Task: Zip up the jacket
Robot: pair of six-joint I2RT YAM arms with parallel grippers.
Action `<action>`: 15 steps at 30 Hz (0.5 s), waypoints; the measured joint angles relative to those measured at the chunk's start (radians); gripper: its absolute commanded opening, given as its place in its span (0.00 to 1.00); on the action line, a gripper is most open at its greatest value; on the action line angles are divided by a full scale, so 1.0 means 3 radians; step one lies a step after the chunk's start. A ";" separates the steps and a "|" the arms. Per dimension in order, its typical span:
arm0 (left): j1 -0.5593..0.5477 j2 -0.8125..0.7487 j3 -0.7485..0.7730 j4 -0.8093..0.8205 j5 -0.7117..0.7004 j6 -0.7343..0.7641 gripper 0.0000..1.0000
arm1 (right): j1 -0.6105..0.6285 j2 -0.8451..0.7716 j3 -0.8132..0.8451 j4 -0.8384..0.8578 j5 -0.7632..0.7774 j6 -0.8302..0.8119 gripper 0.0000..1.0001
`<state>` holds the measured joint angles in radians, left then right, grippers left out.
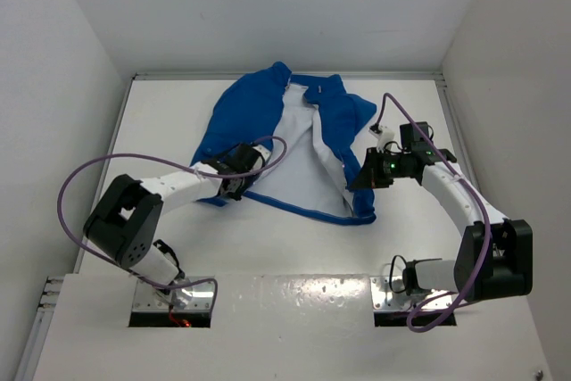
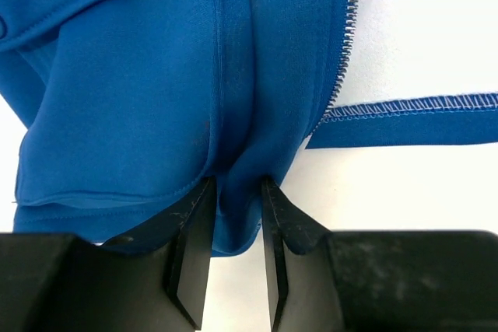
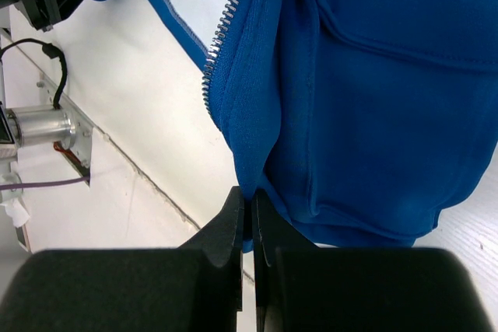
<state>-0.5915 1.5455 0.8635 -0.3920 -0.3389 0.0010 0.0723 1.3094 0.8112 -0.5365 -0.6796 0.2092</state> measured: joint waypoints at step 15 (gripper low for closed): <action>0.0329 0.0186 0.0150 -0.0089 0.0472 0.0137 0.53 | -0.0004 -0.0001 0.0000 -0.0017 0.0025 -0.0001 0.00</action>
<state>-0.4927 1.6012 0.9085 -0.4187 -0.1974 0.0422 0.0711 1.3090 0.8112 -0.5415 -0.6720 0.2089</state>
